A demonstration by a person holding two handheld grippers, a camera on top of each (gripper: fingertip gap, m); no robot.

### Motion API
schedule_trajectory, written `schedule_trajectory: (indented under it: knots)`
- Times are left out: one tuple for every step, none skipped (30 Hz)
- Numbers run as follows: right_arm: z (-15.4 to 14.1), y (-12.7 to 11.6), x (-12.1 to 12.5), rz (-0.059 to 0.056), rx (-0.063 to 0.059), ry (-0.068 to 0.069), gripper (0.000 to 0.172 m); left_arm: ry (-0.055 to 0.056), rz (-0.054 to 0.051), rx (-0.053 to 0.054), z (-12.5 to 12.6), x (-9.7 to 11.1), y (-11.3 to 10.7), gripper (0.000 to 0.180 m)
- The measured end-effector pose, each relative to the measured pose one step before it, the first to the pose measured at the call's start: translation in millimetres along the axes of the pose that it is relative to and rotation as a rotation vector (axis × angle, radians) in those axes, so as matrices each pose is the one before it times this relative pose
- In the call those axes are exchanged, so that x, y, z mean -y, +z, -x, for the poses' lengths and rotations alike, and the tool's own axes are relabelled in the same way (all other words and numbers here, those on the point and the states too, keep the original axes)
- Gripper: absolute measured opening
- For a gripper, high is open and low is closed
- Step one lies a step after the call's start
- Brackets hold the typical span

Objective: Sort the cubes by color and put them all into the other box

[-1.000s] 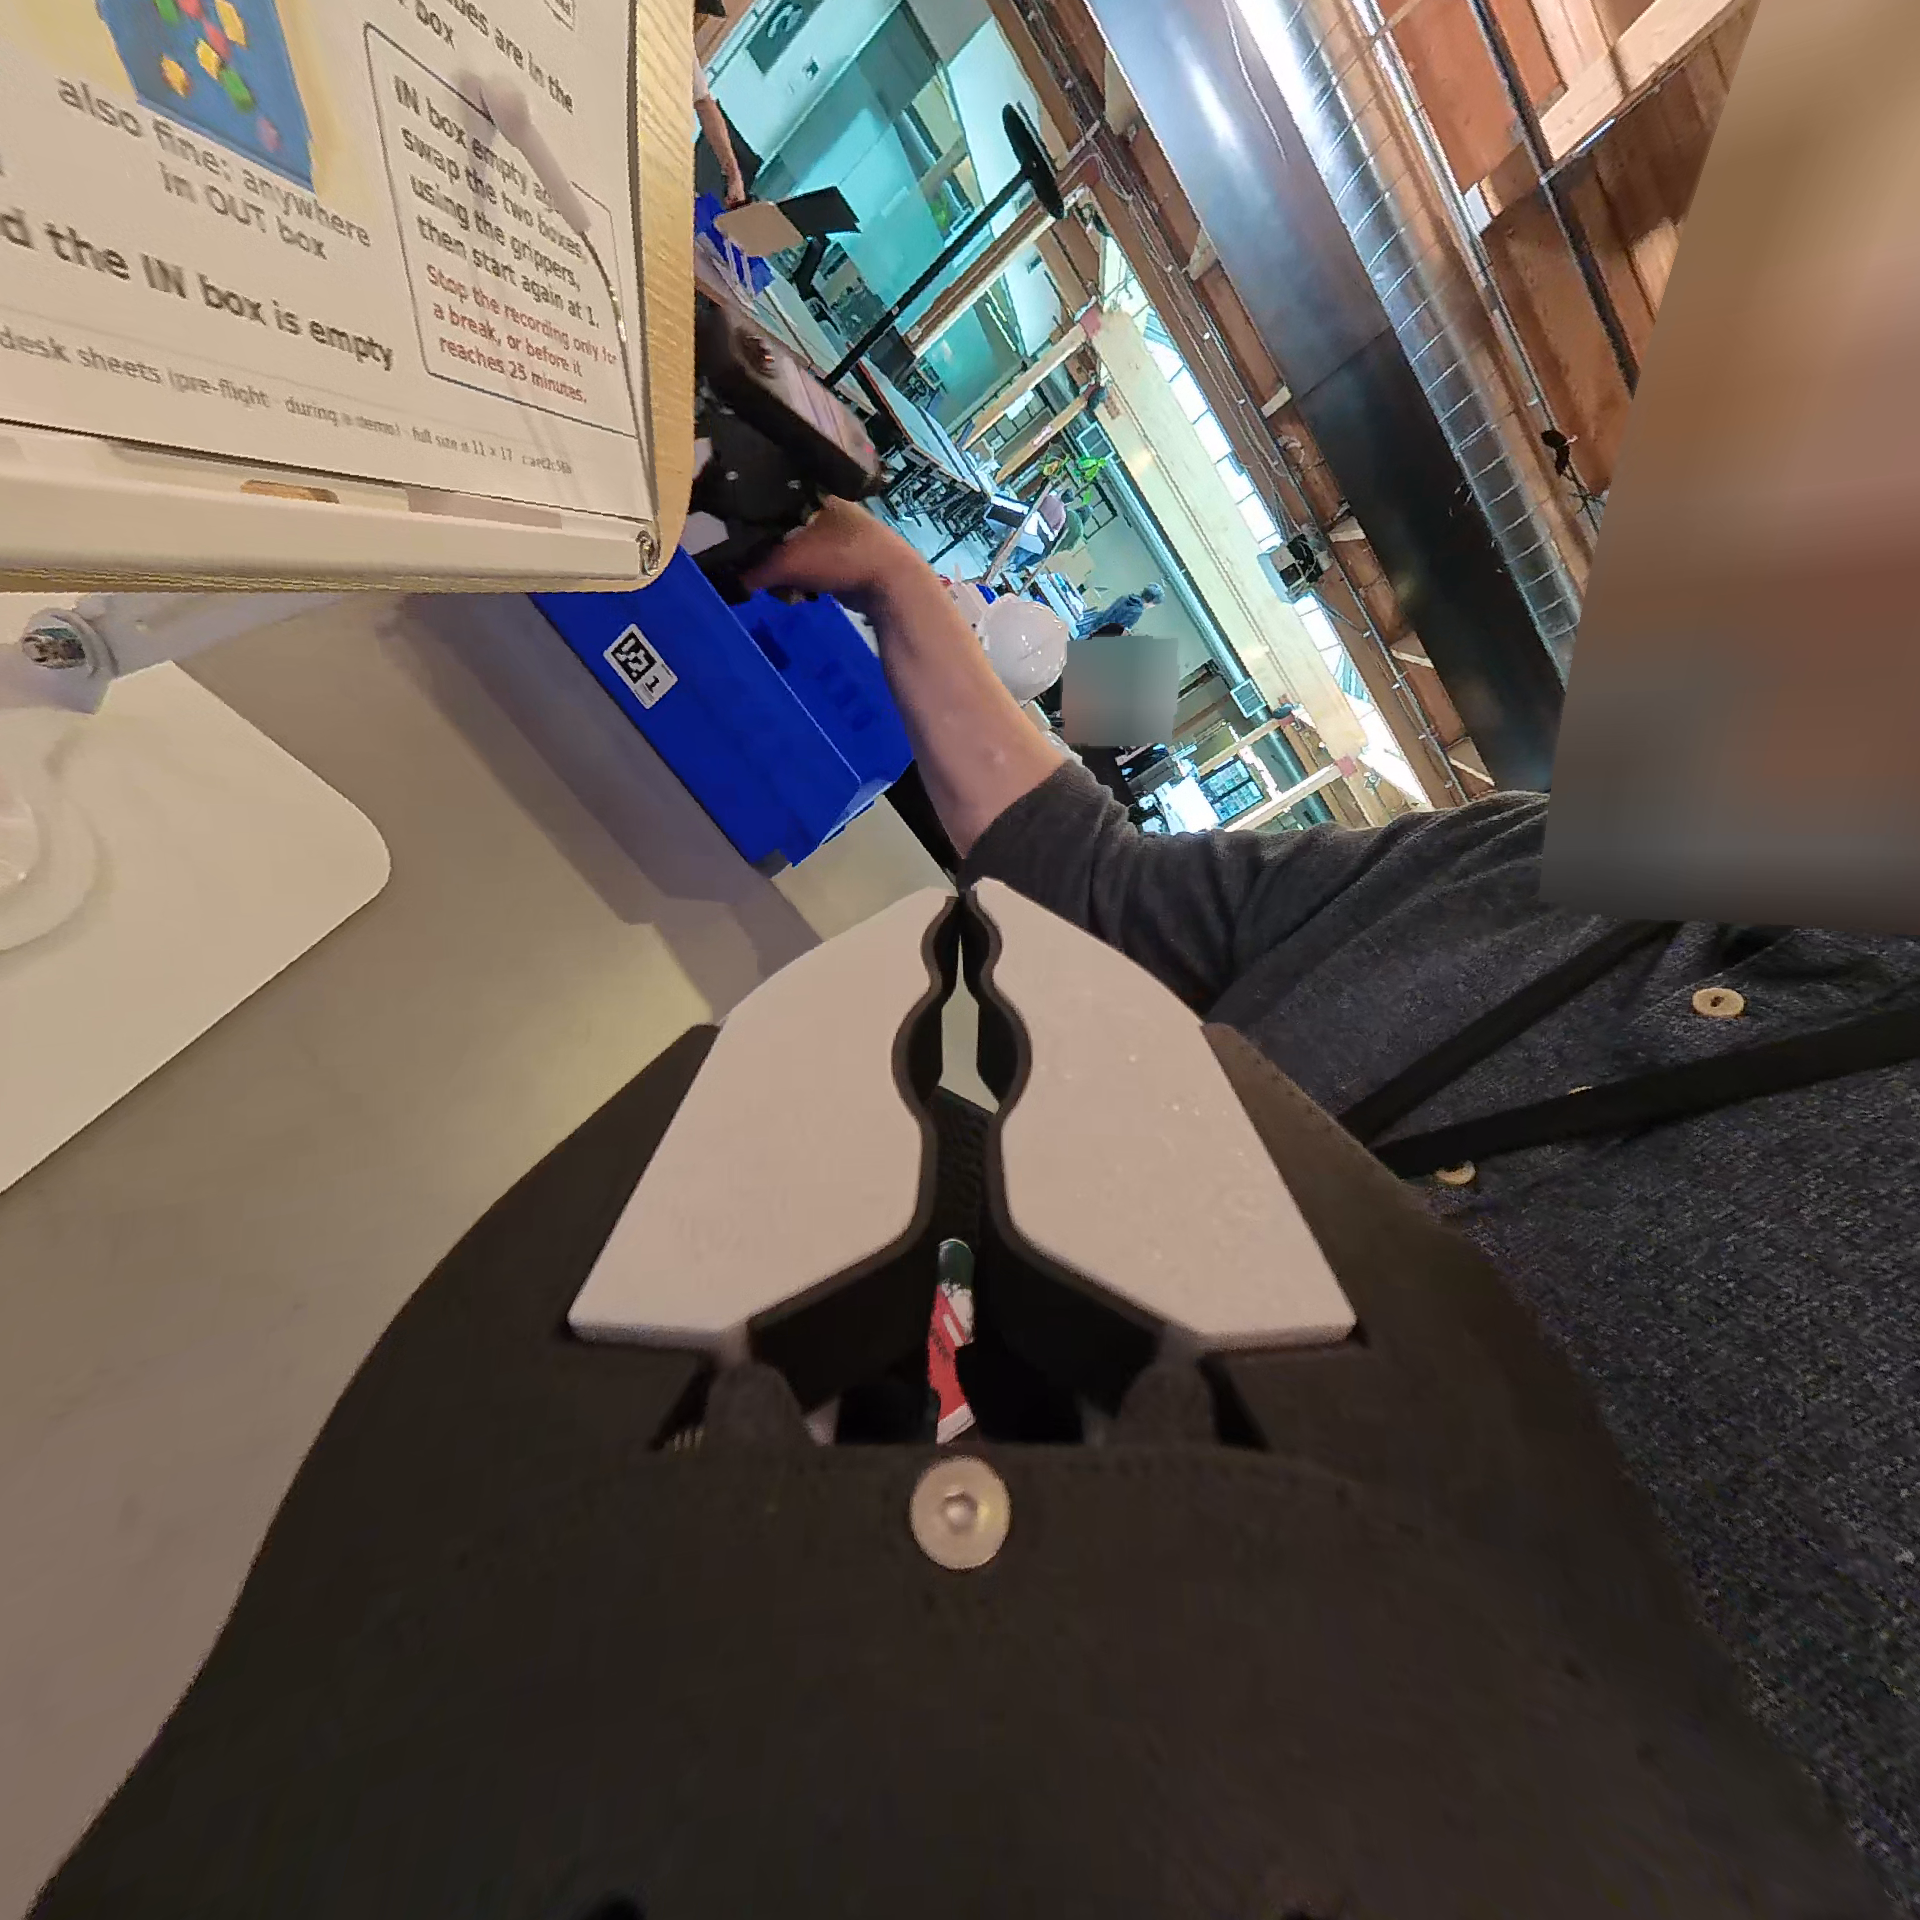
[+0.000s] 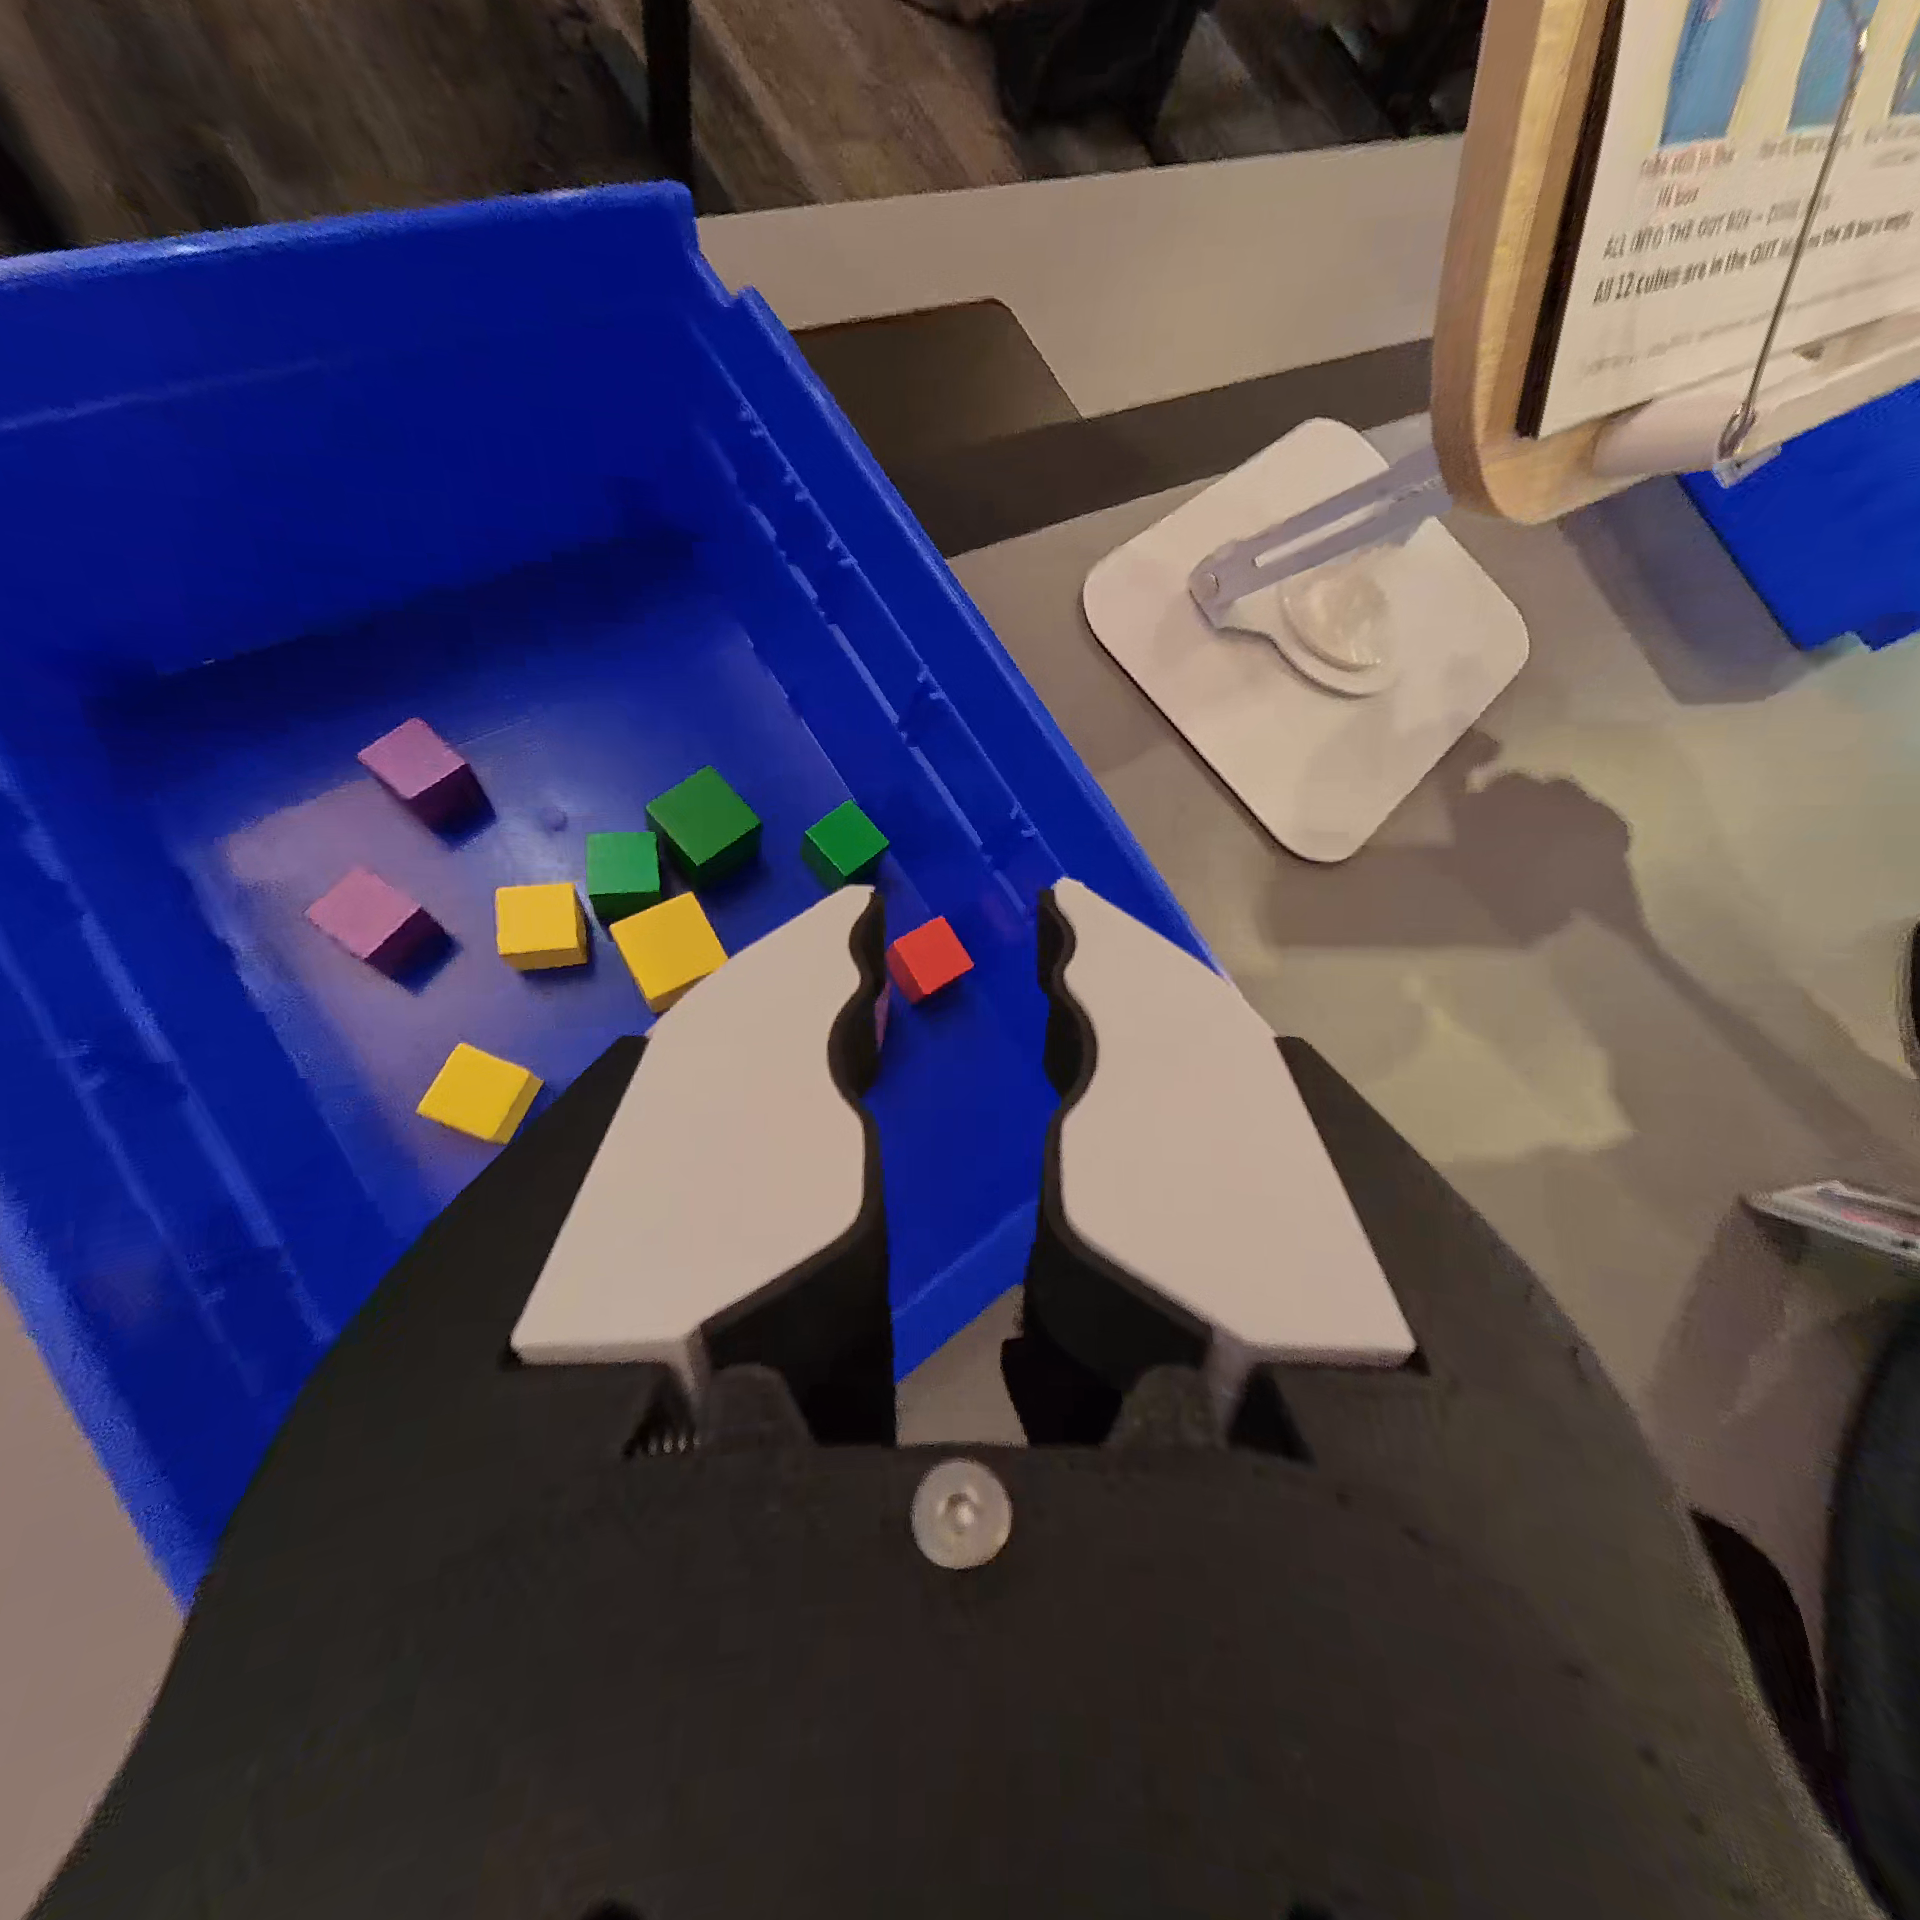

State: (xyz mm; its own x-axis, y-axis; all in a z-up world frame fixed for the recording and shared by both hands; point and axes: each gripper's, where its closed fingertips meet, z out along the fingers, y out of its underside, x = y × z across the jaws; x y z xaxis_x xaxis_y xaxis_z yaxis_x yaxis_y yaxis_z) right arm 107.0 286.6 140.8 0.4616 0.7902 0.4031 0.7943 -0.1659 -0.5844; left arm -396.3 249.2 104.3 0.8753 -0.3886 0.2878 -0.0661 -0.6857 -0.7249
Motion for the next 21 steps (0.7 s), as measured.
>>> schedule_trajectory:
  knots:
    - [3.22,0.81,2.79,0.0025,0.0015,-0.0072,0.019,0.0159,0.0256,-0.0264,-1.93,-2.02,5.38,0.028]
    - [2.64,0.78,2.21,0.006,-0.0008,-0.0091,0.019,0.0259,0.0389,-0.0302,-3.48,-3.73,5.84,0.028]
    - [2.95,0.99,2.01,0.0067,0.0047,-0.0046,0.019,0.0424,0.0473,-0.0155,-2.32,-4.89,6.3,0.029]
    - [3.55,1.25,2.32,0.0036,0.0106,0.0001,0.019,0.0605,0.0538,-0.0081,-1.89,-6.02,6.82,0.028]
    - [2.65,1.65,2.56,0.0011,0.0052,0.001,0.019,0.0664,0.0575,-0.0024,-1.2,-6.58,7.58,0.027]
    - [2.5,1.79,2.45,0.003,0.0049,-0.0001,0.019,0.0644,0.0518,0.0062,0.59,-5.78,7.84,0.028]
    - [3.08,2.0,2.69,0.0026,0.0077,-0.0025,0.019,0.0627,0.0342,-0.0071,-0.9,-3.83,7.92,0.028]
    - [3.03,2.25,3.13,-0.0001,0.0064,-0.0048,0.019,0.0497,0.0187,-0.013,-1.1,-1.91,7.53,0.028]
    - [2.29,2.16,3.41,-0.0008,0.0017,-0.0067,0.019,0.0327,0.0257,-0.002,1.28,-2.62,6.56,0.029]
    - [2.14,2.08,3.38,0.0,0.0017,-0.0069,0.019,0.0296,0.0341,-0.0099,0.39,-3.35,5.96,0.03]
    - [2.49,1.99,3.51,-0.0011,0.0053,-0.0048,0.019,0.0319,0.0294,-0.0112,0.19,-2.61,5.38,0.03]
    - [2.05,1.96,3.78,-0.0048,0.0044,-0.002,0.018,0.0329,0.0328,0.008,2.7,-2.94,4.41,0.029]
    - [2.09,2.0,3.79,-0.0062,0.0047,-0.0008,0.018,0.0305,0.0413,0.0084,2.57,-4.27,4.01,0.028]
    - [2.28,1.99,3.23,-0.0039,0.006,-0.0025,0.018,0.0254,0.0416,-0.0054,0.92,-4.29,3.69,0.029]
    - [1.93,1.92,2.74,-0.0024,0.0041,-0.0048,0.018,0.0206,0.0291,-0.0058,0.92,-2.74,3.56,0.03]
    - [1.57,1.64,2.36,-0.0028,0.0016,-0.0047,0.018,0.019,0.0139,-0.0056,0.8,-0.89,3.58,0.031]
    - [1.05,1.44,2.25,-0.0035,-0.0007,-0.0032,0.018,0.017,0.0048,-0.0071,0.5,0.33,3.68,0.033]
    - [1.42,1.29,1.87,-0.003,0.0032,-0.0017,0.018,0.0152,-0.0008,-0.0081,0.13,0.84,3.77,0.035]
    - [1.64,1.24,1.55,-0.0029,0.0049,-0.0006,0.017,0.0134,-0.0021,-0.0053,0.08,1.19,3.2,0.036]
    - [0.81,0.93,1.03,-0.0028,0.0004,-0.0018,0.017,0.015,0.0037,-0.0012,-0.05,0.54,2.52,0.037]
    - [0.52,0.82,0.18,0.0,-0.001,-0.0019,0.017,0.0164,0.0071,0.0055,0.35,0.38,2.27,0.037]
